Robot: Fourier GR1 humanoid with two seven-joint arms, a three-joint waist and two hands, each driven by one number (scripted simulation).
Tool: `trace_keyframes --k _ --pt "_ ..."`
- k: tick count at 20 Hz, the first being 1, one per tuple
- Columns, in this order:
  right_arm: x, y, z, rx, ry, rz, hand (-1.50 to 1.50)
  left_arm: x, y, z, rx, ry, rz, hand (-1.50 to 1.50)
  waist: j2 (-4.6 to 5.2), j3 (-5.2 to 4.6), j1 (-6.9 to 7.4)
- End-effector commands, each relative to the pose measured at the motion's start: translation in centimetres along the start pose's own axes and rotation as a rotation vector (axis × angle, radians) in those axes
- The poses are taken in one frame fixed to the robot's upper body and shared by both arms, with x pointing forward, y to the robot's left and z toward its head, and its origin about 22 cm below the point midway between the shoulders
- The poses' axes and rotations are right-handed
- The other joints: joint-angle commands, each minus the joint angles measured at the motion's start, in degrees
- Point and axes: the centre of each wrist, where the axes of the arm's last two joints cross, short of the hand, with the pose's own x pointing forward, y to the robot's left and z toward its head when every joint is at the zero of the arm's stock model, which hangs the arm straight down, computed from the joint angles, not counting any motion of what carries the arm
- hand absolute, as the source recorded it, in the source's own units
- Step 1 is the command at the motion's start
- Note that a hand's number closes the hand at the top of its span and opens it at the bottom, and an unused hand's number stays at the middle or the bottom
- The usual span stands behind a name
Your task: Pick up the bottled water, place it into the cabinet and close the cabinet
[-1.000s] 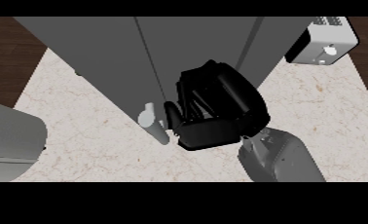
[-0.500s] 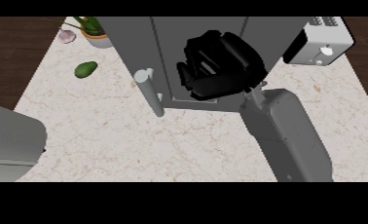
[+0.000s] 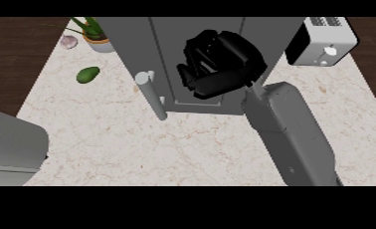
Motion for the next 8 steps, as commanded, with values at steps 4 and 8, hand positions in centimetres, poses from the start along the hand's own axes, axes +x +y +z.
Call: trace_keyframes --k 4,8 --pt "-0.6 -0.9 -3.4 -0.024 0.014 -0.06 1.5 -0.2 0.3 0.1 -0.016 0.023 0.028 -1.5 2.6 -1.08 2.88" --pt "1.3 -0.3 -4.2 -0.011 0.003 -0.07 1.5 -0.2 -0.7 -0.7 -0.026 0.015 0.019 -1.5 2.51 -1.04 2.58"
